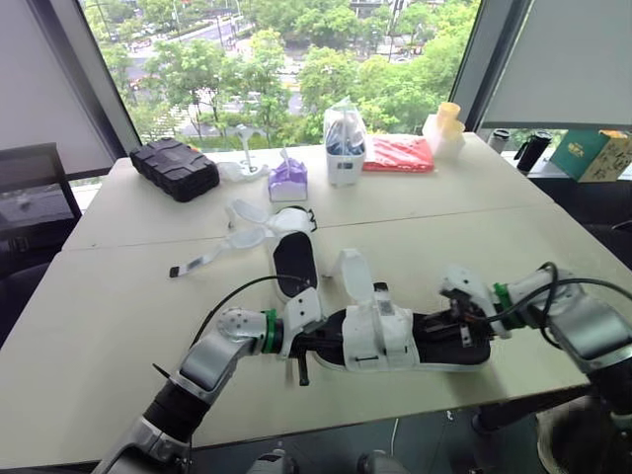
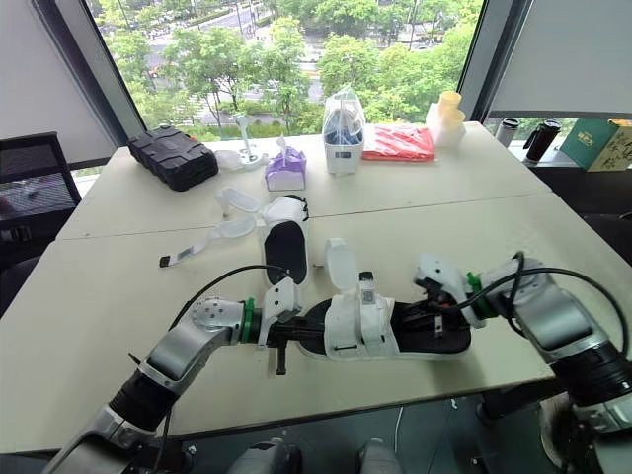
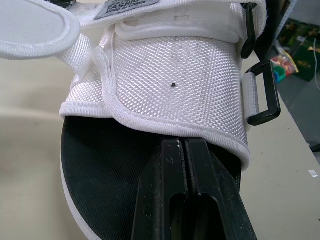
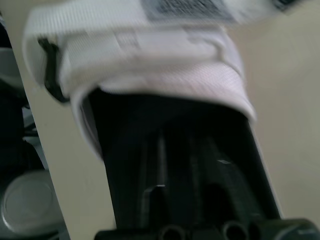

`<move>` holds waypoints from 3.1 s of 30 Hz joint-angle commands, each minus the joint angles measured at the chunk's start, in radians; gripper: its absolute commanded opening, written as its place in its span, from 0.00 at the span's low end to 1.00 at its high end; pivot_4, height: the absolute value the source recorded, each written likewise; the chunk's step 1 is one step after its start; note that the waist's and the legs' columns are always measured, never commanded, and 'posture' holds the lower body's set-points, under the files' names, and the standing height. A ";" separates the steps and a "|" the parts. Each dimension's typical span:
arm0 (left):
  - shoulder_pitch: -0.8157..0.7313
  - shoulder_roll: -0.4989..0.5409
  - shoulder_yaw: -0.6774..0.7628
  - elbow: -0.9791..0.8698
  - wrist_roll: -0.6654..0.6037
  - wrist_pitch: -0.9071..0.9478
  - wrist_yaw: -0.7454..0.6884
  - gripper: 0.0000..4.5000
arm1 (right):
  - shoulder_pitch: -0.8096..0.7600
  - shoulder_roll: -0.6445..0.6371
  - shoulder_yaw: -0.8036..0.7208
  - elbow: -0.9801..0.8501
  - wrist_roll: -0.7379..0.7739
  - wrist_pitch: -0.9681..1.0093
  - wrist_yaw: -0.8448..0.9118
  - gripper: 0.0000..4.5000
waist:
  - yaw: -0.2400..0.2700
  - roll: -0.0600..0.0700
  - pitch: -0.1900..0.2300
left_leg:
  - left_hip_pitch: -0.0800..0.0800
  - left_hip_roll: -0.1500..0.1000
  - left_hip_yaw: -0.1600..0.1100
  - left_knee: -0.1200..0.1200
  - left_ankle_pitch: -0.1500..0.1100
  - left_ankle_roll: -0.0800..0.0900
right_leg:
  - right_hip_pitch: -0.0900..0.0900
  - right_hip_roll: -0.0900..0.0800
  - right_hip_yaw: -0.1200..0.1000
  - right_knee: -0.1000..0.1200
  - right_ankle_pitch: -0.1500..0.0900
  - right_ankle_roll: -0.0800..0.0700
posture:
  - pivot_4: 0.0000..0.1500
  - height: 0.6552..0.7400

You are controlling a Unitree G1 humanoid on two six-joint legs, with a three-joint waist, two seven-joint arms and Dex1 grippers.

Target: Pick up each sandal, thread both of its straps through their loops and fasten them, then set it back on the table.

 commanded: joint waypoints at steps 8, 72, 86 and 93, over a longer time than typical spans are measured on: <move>0.004 0.023 -0.027 0.031 0.024 -0.022 -0.051 0.00 | -0.240 0.090 -0.026 0.202 0.022 0.097 -0.029 0.99 | 0.000 0.000 0.000 | 0.000 0.000 0.000 0.000 0.000 0.000 | 0.000 0.000 0.000 0.000 0.000 0.000 | 1.00 1.00; -0.050 0.049 -0.126 0.151 0.151 -0.206 -0.165 0.00 | -0.387 0.243 -0.282 0.026 0.465 0.637 -0.183 0.01 | 0.000 0.000 0.000 | 0.000 0.000 0.000 -0.001 0.000 0.000 | -0.002 -0.002 0.000 0.001 0.001 0.000 | 1.00 1.00; -0.058 0.045 -0.132 0.172 0.162 -0.232 -0.177 0.00 | -0.369 0.238 -0.233 0.076 0.440 0.584 -0.250 0.01 | 0.000 0.000 0.000 | 0.000 0.000 0.000 0.000 0.000 0.000 | -0.001 -0.002 0.000 0.001 0.001 0.000 | 1.00 1.00; -0.060 0.046 -0.134 0.174 0.166 -0.237 -0.176 0.00 | -0.351 0.251 -0.168 0.168 0.362 0.484 -0.241 0.01 | -0.001 0.000 0.000 | 0.000 0.000 0.000 -0.001 0.000 0.000 | -0.001 -0.002 0.000 0.001 0.001 0.000 | 1.00 1.00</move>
